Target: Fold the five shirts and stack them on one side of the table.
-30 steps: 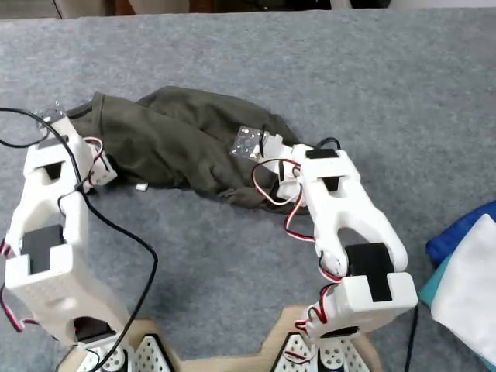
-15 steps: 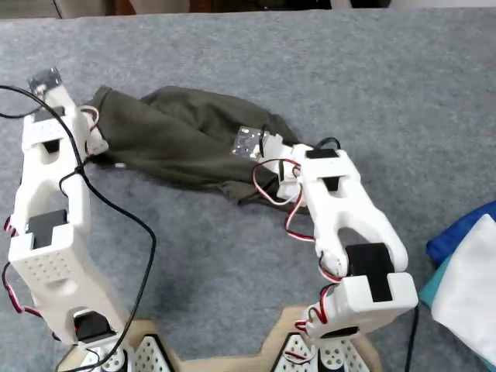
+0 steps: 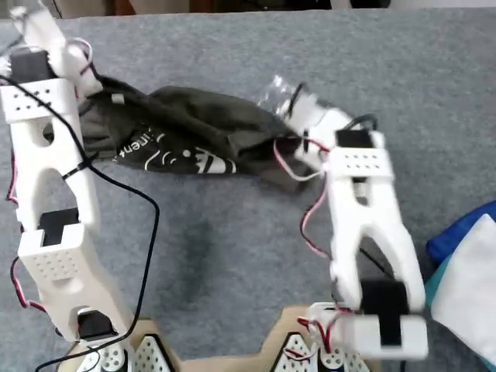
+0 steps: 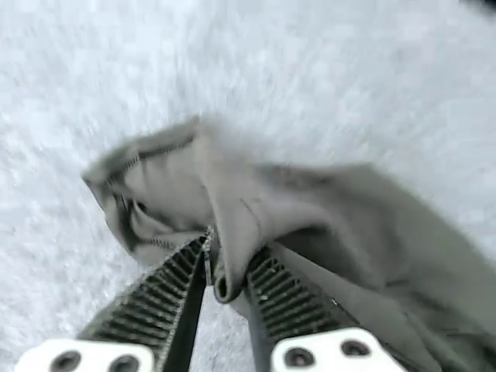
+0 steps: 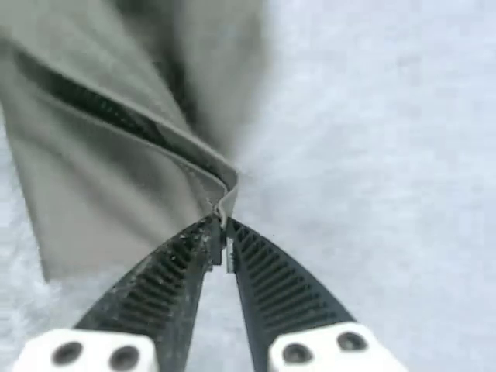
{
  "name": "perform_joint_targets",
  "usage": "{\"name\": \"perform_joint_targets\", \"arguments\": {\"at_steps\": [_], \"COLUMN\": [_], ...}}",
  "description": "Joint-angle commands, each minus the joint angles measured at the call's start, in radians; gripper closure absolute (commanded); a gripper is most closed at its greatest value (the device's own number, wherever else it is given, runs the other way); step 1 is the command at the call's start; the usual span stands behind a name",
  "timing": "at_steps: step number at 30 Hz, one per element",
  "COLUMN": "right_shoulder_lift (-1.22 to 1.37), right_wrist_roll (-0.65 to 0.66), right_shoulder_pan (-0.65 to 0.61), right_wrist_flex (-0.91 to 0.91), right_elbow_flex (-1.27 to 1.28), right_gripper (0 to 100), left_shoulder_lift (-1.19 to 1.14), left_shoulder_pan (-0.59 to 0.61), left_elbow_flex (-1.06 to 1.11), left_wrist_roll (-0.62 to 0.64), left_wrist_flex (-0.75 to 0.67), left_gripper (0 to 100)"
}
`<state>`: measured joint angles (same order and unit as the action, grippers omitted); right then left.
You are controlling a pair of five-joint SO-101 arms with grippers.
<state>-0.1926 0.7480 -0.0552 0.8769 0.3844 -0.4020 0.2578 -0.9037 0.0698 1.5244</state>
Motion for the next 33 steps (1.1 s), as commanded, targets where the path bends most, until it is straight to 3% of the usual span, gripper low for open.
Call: {"name": "perform_joint_targets", "arguments": {"at_steps": [1, 11, 17, 23, 29, 33], "right_shoulder_lift": [-0.217, -0.357, -0.357, -0.355, -0.351, -0.346], "right_wrist_roll": [-0.069, -0.242, -0.278, -0.18, -0.193, -0.25], "right_shoulder_pan": [0.018, 0.093, 0.17, 0.133, -0.053, -0.189], "right_wrist_flex": [0.077, 0.107, 0.153, 0.308, 0.706, 0.761], "right_elbow_flex": [-0.2, -0.611, -0.932, -1.161, -1.024, -0.839], "right_gripper": [99.5, 99.5, 99.4, 99.4, 99.4, 99.4], "left_shoulder_lift": [0.019, 0.039, 0.315, 0.598, 0.733, 0.75], "left_shoulder_pan": [0.02, 0.035, 0.06, 0.04, -0.017, -0.014], "left_elbow_flex": [-0.262, -0.779, -0.641, -0.411, -0.051, 0.066], "left_wrist_roll": [0.006, 0.002, 0.0, -0.025, -0.023, -0.021], "left_wrist_flex": [0.107, 0.235, 0.235, 0.235, 0.221, 0.097], "left_gripper": [98, 98, 98, 98, 98, 98]}}
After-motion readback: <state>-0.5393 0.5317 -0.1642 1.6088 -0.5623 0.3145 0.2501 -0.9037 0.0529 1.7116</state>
